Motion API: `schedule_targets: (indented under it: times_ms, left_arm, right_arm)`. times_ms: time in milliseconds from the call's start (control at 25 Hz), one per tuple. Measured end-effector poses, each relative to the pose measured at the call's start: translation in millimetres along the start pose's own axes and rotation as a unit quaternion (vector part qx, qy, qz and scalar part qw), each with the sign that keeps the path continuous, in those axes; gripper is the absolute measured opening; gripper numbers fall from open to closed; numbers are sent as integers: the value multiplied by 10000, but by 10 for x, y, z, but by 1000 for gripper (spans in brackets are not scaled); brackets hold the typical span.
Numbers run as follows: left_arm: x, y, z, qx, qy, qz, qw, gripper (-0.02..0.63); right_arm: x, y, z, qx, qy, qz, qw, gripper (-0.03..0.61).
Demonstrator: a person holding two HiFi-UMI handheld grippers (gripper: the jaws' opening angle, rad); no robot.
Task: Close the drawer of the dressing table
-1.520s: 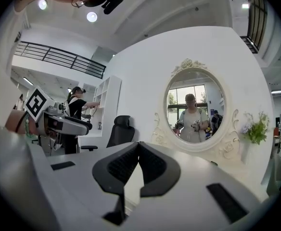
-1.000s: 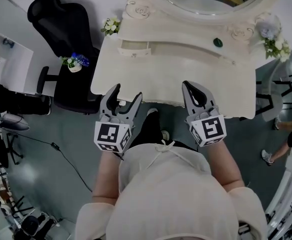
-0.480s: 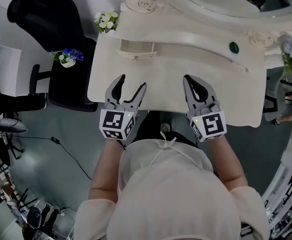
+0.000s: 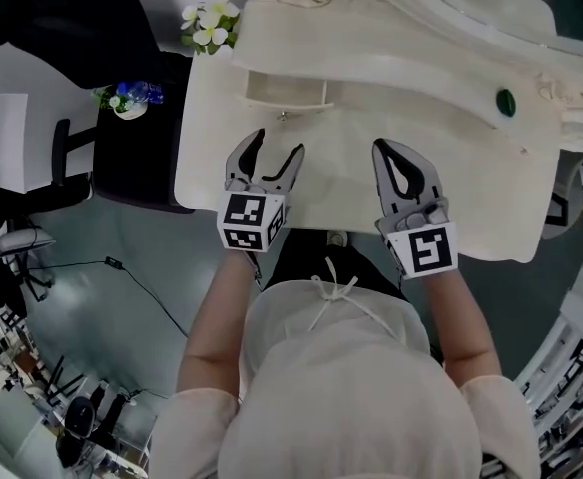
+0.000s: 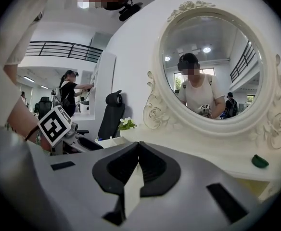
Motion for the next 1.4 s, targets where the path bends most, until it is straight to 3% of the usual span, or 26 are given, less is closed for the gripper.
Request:
schedule_targets:
  times_ms: [320,400,480,560,1120,1400]
  left_arm:
    - [18,320,-107,32,93,-171,9998,304]
    - [10,383,-122,-9,110,-225,9997,256]
    - [15,419,-138,-115,119,-320,9993,154]
    - [21,425,-157,-191,78,-367,9991,109]
    - [-24,477,-182,76,70,-493,9987,101]
    - [-114,586,-252,-13,-35,-456,9990,103]
  right_arm:
    - [142,211,74,-4,65,-121,9999,6]
    - [141,225,75,8,-13,-93,10000,6]
    - [134,229,74,15,-25,-87,10000,6]
    - [125,235,81,28,10,-98,9999,6]
    - [100,344,184,166,149,17,9998,6]
    - [77,423,259,350,288,-7,9990,6]
Point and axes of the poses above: the fingertips, and each gripper's own axes: y forward along the fingers, z to its right, x out of its underside, the point moved 8 cm from there along -y, backward along the fingers, and after that the axes turned 10 degrees about y, right-handed, at the moved point
